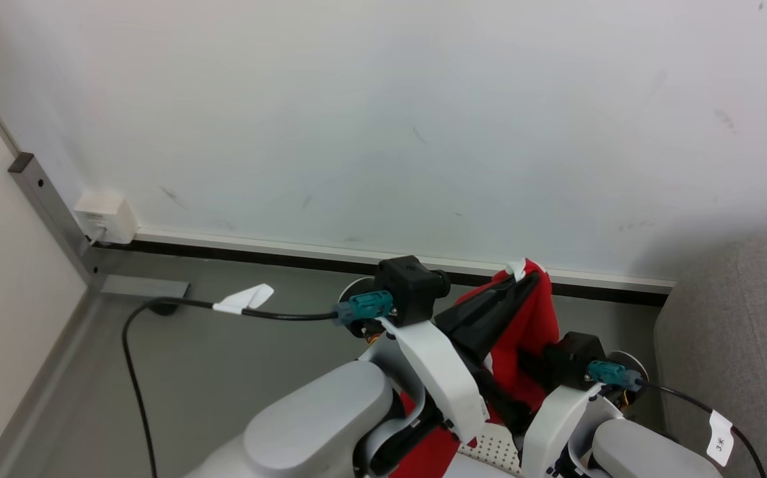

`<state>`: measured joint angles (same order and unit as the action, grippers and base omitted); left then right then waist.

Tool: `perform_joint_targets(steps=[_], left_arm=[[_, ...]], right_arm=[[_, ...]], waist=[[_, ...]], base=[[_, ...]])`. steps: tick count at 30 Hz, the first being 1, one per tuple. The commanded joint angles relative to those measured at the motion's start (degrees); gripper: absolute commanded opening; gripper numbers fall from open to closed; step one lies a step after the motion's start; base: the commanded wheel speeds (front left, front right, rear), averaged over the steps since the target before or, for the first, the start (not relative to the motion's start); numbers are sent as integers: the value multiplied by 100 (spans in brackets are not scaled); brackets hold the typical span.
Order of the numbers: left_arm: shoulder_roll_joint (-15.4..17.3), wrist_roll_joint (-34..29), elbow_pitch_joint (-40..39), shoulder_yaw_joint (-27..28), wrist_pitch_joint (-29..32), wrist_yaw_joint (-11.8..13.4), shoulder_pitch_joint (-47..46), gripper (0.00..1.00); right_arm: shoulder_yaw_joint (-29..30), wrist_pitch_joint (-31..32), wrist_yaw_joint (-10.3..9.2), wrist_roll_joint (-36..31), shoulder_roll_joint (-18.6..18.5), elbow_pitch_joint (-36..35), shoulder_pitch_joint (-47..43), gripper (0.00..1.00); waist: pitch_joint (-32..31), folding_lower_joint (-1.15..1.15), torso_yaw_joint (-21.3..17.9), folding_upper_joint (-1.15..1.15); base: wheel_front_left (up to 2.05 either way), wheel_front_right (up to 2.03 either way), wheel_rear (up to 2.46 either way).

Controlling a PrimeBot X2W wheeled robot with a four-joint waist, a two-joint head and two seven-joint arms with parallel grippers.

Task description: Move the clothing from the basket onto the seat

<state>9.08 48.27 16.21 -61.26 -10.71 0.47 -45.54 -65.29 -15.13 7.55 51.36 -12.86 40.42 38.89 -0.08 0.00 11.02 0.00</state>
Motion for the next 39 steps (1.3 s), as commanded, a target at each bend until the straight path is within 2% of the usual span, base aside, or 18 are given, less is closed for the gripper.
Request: perform_joint_targets(steps=[1,12,25,26,28,29,39], left_arm=[[21,64,-18,9,-5,-10,22,0],[143,112,129,64,-55,92,118,0],[364,98,256,92,-174,207,339,0],[374,99,242,80,-165,210,354,3],[381,114,203,91,-188,213,376,48],[386,133,179,101,-200,207,392,100],[565,3,-6,116,-281,253,487,100]], right_arm=[[-25,3,-13,69,-21,25,100,0],[312,2,-13,-18,-151,-268,-46,0],[1463,1,-13,-543,-440,-911,-624,0],[1576,1,-13,-602,-459,-986,-682,0],[1816,1,-13,-734,-497,-1118,-784,0],[1948,1,-13,-803,-519,-1185,-830,0],[3257,2,-13,-1487,-785,-1920,-1219,0]], waist=[[3,0,22,0],[14,0,-71,0],[65,0,-555,0],[71,0,-610,0],[83,0,-728,0],[92,0,-795,0],[179,0,-1522,0]], base=[[0,0,0],[0,0,0],[0,0,0],[0,0,0],[0,0,0],[0,0,0],[0,0,0]])
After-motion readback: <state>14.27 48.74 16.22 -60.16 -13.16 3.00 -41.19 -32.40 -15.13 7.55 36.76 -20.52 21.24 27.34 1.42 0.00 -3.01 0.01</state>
